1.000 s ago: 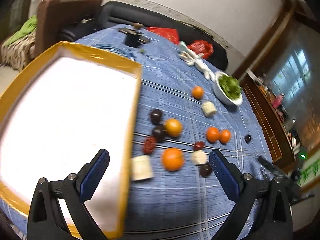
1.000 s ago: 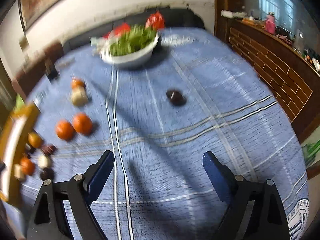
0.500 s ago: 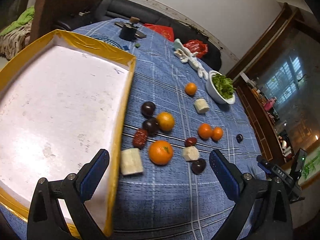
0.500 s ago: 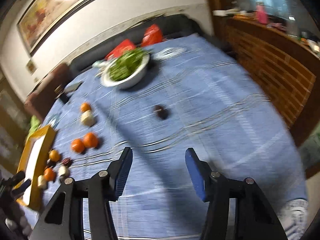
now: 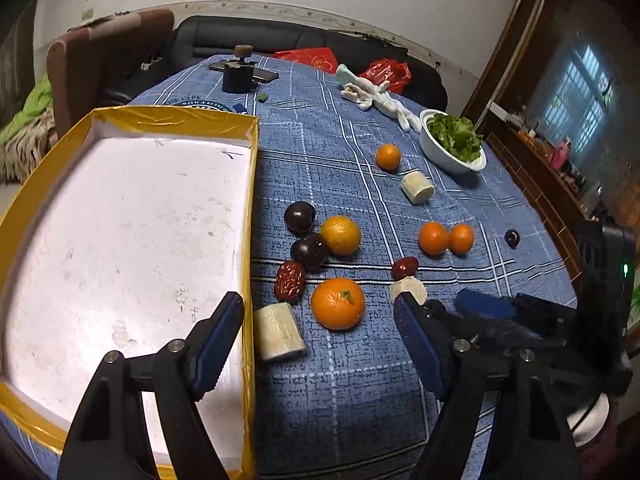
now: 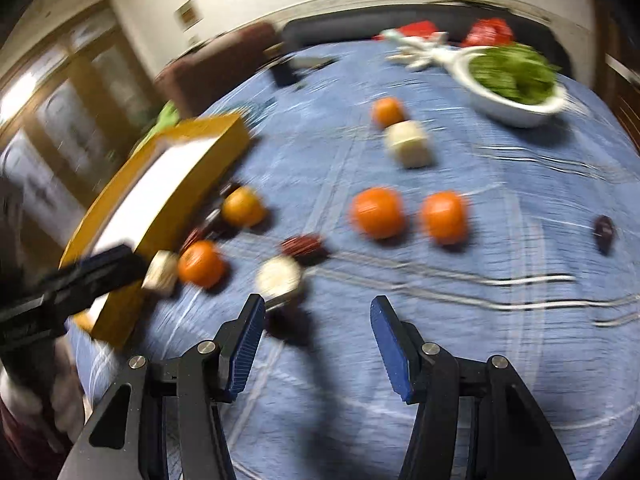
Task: Organize fruits
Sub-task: 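Move the right gripper to the dark plum while the left gripper approaches a mandarin, then grasp the dark plum with the right gripper while the left gripper grasps the mandarin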
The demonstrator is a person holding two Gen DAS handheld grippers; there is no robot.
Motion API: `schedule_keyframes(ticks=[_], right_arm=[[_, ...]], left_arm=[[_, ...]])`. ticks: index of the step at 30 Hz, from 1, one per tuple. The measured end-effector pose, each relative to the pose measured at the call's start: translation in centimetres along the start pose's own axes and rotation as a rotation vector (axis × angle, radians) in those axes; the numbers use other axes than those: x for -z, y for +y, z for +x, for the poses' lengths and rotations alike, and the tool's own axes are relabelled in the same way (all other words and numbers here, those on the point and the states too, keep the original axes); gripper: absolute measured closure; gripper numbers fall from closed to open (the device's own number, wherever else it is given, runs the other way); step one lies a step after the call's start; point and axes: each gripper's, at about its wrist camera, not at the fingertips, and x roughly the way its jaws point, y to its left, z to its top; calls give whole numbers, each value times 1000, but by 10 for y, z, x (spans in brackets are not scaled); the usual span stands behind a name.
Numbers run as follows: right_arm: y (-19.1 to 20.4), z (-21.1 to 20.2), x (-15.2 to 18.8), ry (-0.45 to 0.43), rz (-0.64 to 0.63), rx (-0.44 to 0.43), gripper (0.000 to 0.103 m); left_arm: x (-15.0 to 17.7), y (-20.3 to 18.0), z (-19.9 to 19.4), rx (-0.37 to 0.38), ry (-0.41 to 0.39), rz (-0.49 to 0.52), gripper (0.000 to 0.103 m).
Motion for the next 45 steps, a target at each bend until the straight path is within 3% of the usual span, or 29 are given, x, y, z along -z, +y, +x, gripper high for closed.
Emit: schedule_keyframes(ticks=[4,6,8,11,14,19,23,30,33,35,39,45], right_arm=[[18,18,-1,17,-57,10,44],[22,24,-2,22,-76,15,65],[24,23,-3,21,-89,25,73],[16,16,-2,3,-61,6,74],[4,4,2,-31,-15,3,74],[-10,-3,3,-65,45,-12,74],[-14,-5,2,-74,65,-35,74],[-19,-5,3,-67,84,-56,73],[-19,-6,4,-71,89,-60,73],[-19,-6,3,-73,89,-61,73],[-19,-7,4,-82,92,-58,73],[-19,-14,4,-118,92,-65,74]], left_arm=[[0,0,0,8,1,12,26],[0,-1,0,8,1,27,26],[0,-5,1,5,0,51,26],[-1,-15,1,-10,-12,104,27],[-3,-22,0,37,-13,136,46],[-6,-34,17,35,19,198,49],[-6,-41,36,9,63,267,61],[-9,-43,54,-112,111,371,57],[-7,-44,54,-128,99,389,59],[-6,-44,53,-172,71,389,71],[-8,-33,47,-133,53,304,71],[-15,-5,5,-26,-28,119,71]])
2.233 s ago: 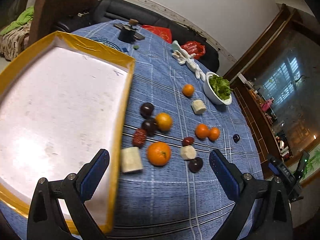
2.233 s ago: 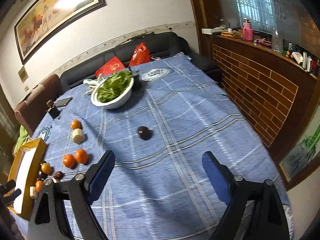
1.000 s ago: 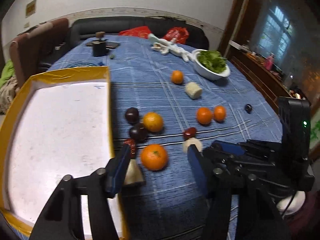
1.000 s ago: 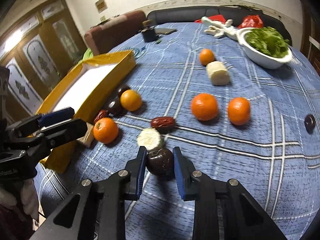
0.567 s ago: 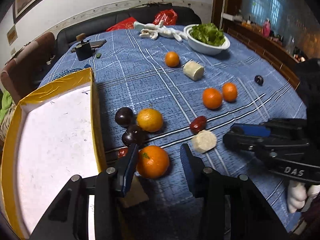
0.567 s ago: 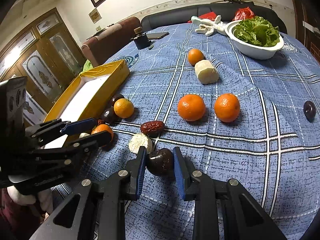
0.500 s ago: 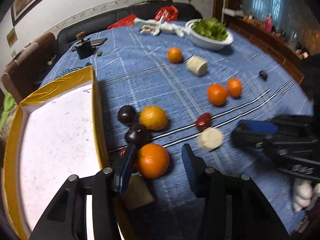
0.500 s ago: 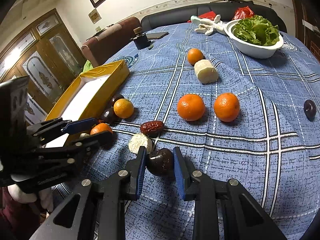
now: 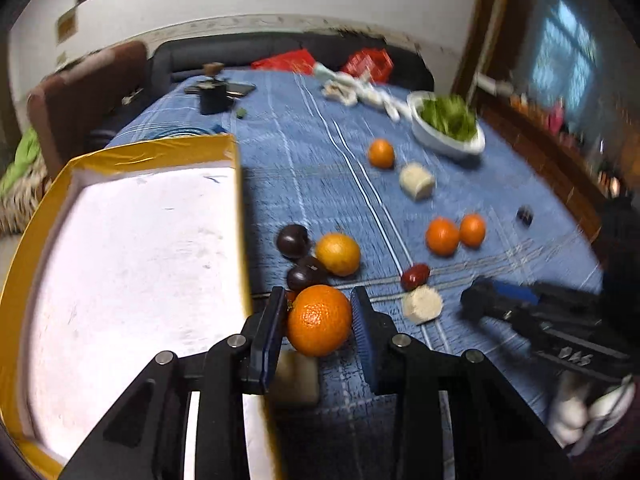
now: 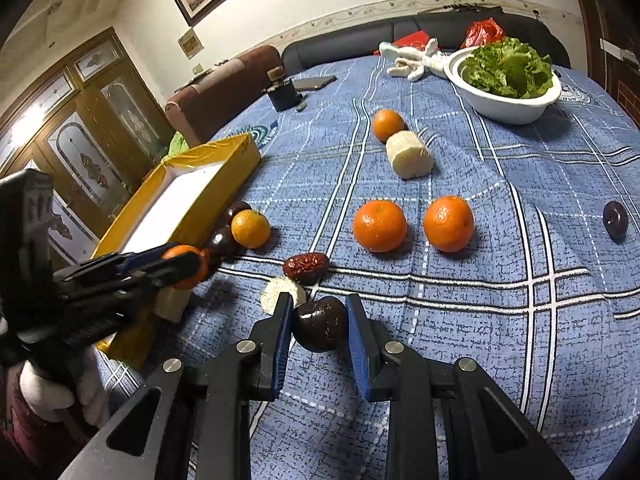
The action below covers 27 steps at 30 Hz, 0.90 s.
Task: Organize fruits
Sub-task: 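Grasp the dark plum with the right gripper while the left gripper grasps the mandarin, then release the mandarin into the tray with the left gripper while the right gripper drops the plum there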
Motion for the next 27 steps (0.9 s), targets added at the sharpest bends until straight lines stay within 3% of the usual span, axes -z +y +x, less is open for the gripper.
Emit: schedule_keyframes(ticks=[6,12,17,19,23,27], right_arm=[[20,-12,-3,-26,-30,-14,74],[81,-14,-14,-14,-107,-110,73],[138,10,-16,22,-206,-156,73],[161,24,-14,49,-250,-167,73],[190,53,-9,102,-298,-170,73],[209,74,-5,130,-330,-158,71]], left_arm=[[7,41,-35,-53,-53,-89,71],[25,100,-46,-165,-53,-204,71],[43,141,-43,-273,-4,-286,69],[45,152,-45,-256,-20,-311,66],[39,164,-56,-347,-63,-306,64],[40,191,-61,-332,-67,-392,63]])
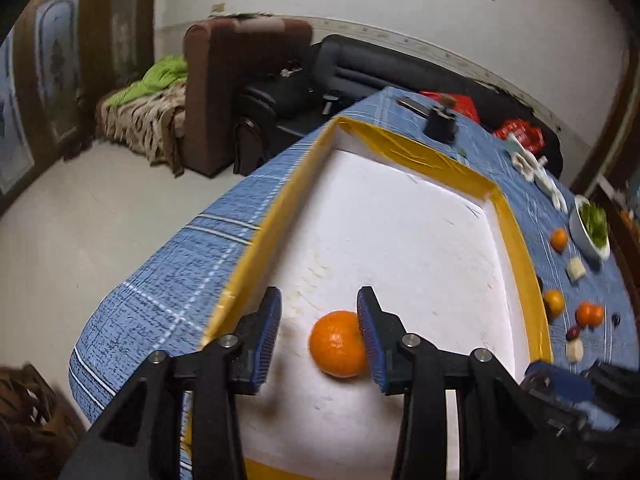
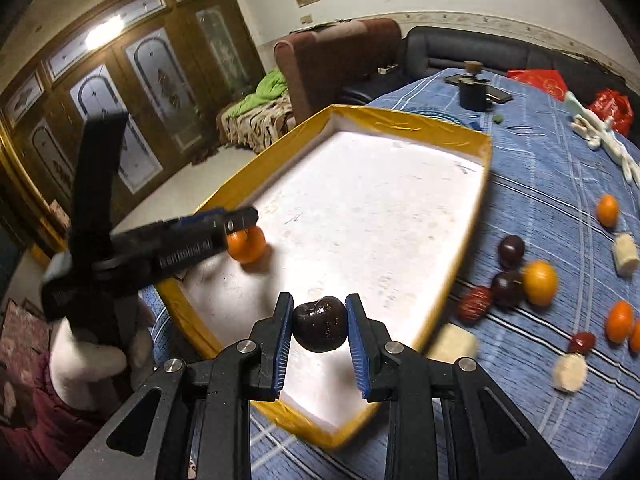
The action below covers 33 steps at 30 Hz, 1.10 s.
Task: Organize fruits
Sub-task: 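Release the mandarin into the tray with the left gripper while the right gripper drops the plum there, then grasp the beige cube with the right gripper while the left gripper grasps the white round slice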
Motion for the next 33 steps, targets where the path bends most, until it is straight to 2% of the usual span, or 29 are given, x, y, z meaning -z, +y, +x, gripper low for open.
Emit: schedule_keyframes(ticks=[2,4,5,6,9,11,16,20,23,27,30,33], right_arm=[[5,7,-2,4,-12,10,71],[7,12,-3,13,-17,12,71],[6,12,-4,14,-16,10,70],[6,12,-4,12,-15,10,64],[-1,-4,-5,-23,3,9,51],[-13,-20,-7,-63,28,21,50],[-43,-56,2,-117,82,71,50],[-73,-62,18,-88,110,135,50],[-85,-56,30,-49,125,141,50],[-71,-39,38,9,4,145,50],[-61,-23,36,32,-107,189,50],[-64,-10,28,46,-133,187,50]], left_arm=[[0,7,-2,41,5,-31,63],[2,9,-10,62,-5,-43,53],[3,8,-13,70,-13,-44,45],[4,6,-16,80,-17,-45,40],[5,0,-24,101,-30,-46,34],[5,-3,-27,116,-32,-57,32],[6,-9,-35,152,-34,-74,31],[9,-15,-40,168,-37,-68,30],[12,-23,-38,178,-26,-53,30],[14,-35,-36,197,-9,-26,30],[15,-44,-40,206,-15,5,30],[16,-53,-45,216,-20,29,30]])
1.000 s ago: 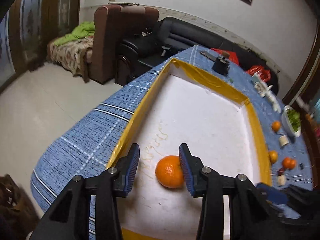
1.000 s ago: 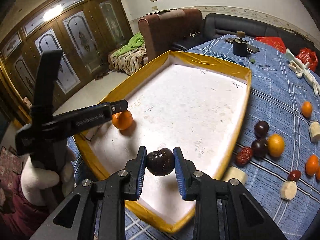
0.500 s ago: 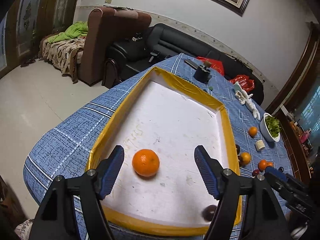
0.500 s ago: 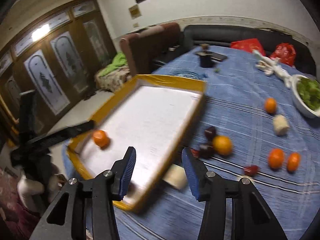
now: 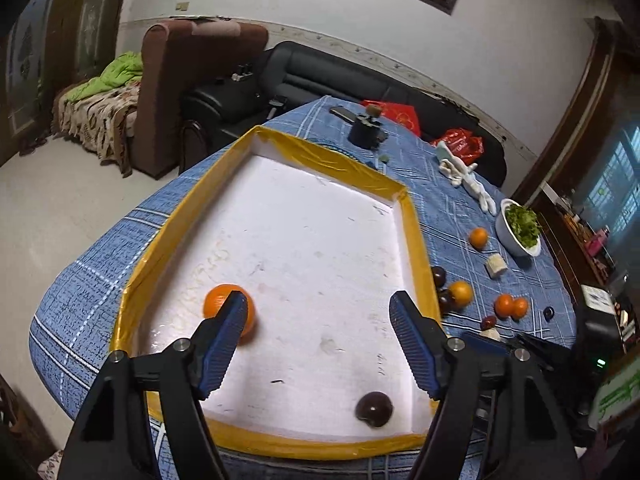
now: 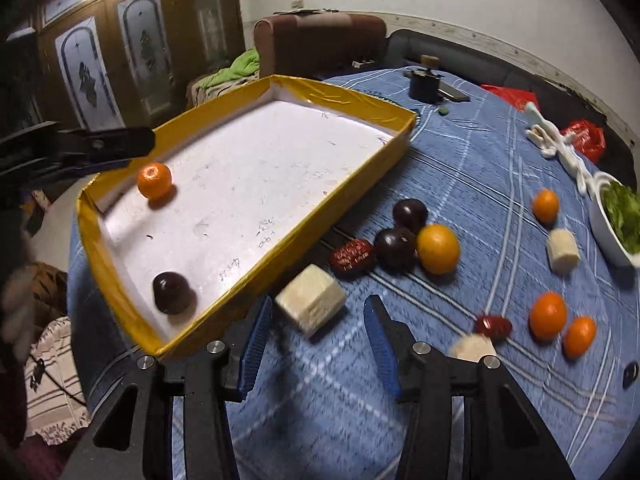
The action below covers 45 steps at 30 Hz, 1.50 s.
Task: Organize fruits
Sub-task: 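Grasp the beige cube with the right gripper while the left gripper grasps the white round slice, then place the white slice in the tray with the left gripper while the right gripper places the cube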
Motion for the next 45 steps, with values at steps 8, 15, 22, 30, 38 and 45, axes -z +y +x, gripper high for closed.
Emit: schedule_keyframes(ticks=[8,15,22,30,38,45], right_arm=[[-11,-13,6,-37,90,-67,59],[-84,-76,35,-169,314,78,60],[-154,-92,73,-215,554,117,60],[-165,-96,82,-244,602,75,60],[-165,-95,85,-248,604,44,60],[-167,-91,86,-230,615,54,60]], left_arm=[[0,-25,2,12,17,62,30],[5,-70,16,57,53,160,30],[28,-142,37,114,117,347,30],[57,-217,88,148,210,521,41],[72,-231,124,91,273,559,74],[69,-221,113,92,241,517,75]])
